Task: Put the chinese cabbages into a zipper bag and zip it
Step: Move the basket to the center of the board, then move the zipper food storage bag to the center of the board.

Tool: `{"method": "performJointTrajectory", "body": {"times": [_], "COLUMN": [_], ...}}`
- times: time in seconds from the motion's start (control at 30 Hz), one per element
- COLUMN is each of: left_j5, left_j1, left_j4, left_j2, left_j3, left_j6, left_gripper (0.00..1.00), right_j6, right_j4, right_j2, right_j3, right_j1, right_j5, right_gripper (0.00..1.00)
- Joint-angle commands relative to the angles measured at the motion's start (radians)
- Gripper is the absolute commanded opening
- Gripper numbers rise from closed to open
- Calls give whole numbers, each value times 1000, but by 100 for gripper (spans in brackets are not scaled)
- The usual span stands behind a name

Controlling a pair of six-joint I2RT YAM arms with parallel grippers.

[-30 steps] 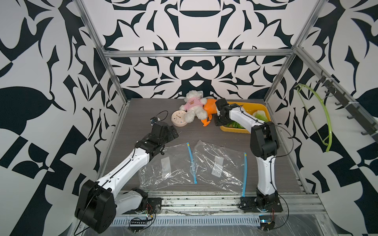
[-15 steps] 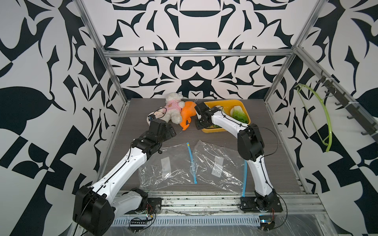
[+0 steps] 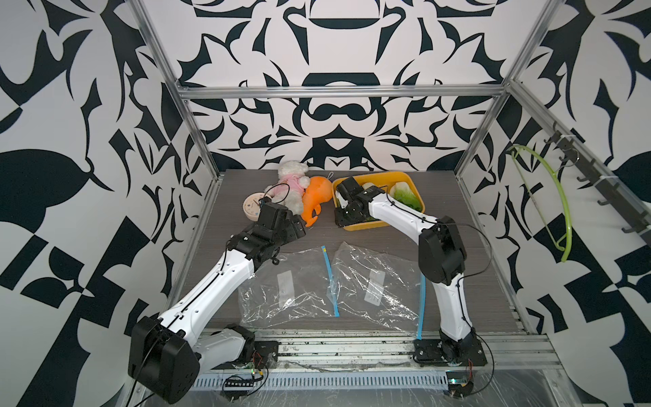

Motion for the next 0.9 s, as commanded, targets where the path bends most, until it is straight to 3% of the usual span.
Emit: {"method": "performJointTrajectory", "body": {"times": [0.0, 0.2, 0.43, 0.63, 0.87], "left_j5": [46, 64, 61, 49, 57], "left_j1": [0, -25, -62, -67, -70], "left_j4": [-66, -126, -156, -181, -181], "left_j2": [-15, -43, -82, -95, -85], "left_j3": [24, 29, -16, -26, -35], "left_j6": [8, -21, -64, -73, -79], "left_gripper": [99, 99, 99, 99, 99], "right_j6": [55, 185, 347, 418, 383], "right_j4": [-50, -115, -115, -1, -17], "right_j2": [-121, -269, -369, -350, -302], "right_j3": [-39, -165, -334, -447, -504], "right_j1": [11, 70, 233, 299, 319], "right_j5": [-14, 35, 106, 57, 122], "right_gripper": [56, 65, 70, 73, 73]}}
